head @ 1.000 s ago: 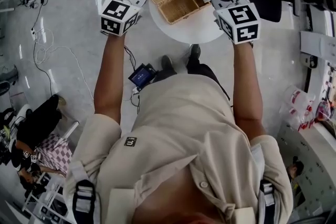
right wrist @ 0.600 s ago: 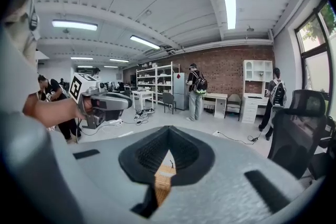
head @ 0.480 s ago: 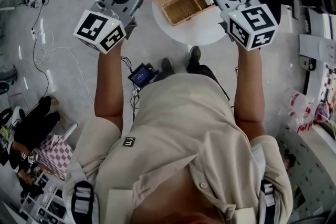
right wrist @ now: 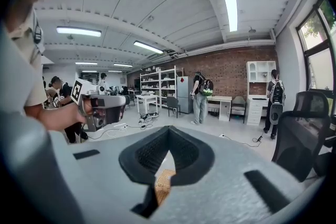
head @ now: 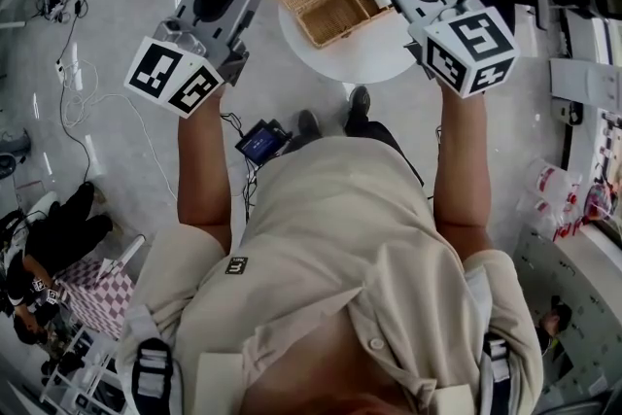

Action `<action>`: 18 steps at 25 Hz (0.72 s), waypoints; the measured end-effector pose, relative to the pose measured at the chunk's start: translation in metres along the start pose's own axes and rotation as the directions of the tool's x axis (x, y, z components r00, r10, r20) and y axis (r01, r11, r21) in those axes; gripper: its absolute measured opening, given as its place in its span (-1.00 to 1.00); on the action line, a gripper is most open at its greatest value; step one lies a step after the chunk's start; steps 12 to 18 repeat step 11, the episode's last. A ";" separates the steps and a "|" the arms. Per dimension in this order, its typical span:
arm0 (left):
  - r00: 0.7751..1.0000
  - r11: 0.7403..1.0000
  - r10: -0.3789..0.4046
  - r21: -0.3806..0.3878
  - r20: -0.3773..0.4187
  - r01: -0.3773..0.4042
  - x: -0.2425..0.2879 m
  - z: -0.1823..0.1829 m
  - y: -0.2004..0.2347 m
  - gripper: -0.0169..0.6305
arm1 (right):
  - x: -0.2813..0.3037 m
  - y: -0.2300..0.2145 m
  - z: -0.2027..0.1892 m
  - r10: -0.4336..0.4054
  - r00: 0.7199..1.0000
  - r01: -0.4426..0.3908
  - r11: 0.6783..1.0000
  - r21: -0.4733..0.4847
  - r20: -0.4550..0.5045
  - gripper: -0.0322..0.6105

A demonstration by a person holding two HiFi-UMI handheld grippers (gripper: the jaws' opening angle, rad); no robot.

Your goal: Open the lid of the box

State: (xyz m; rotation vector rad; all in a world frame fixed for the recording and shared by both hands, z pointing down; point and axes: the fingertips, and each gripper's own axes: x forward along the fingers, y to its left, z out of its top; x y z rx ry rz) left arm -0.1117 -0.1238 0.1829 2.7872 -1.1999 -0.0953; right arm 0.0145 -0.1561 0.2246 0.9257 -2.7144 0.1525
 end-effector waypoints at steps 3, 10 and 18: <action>1.000 1.000 0.002 0.005 -0.001 -0.002 0.001 0.001 -0.001 -0.84 | -0.002 0.000 0.000 -0.004 1.000 0.004 1.000 -0.004 -0.003 -0.93; 1.000 1.000 0.006 0.006 -0.010 -0.005 -0.001 0.000 -0.001 -0.84 | -0.002 0.001 0.000 -0.006 1.000 0.006 1.000 -0.005 -0.012 -0.93; 1.000 1.000 0.007 0.005 -0.011 -0.006 -0.001 0.000 -0.001 -0.84 | -0.002 0.001 -0.001 -0.006 1.000 0.006 1.000 -0.005 -0.013 -0.93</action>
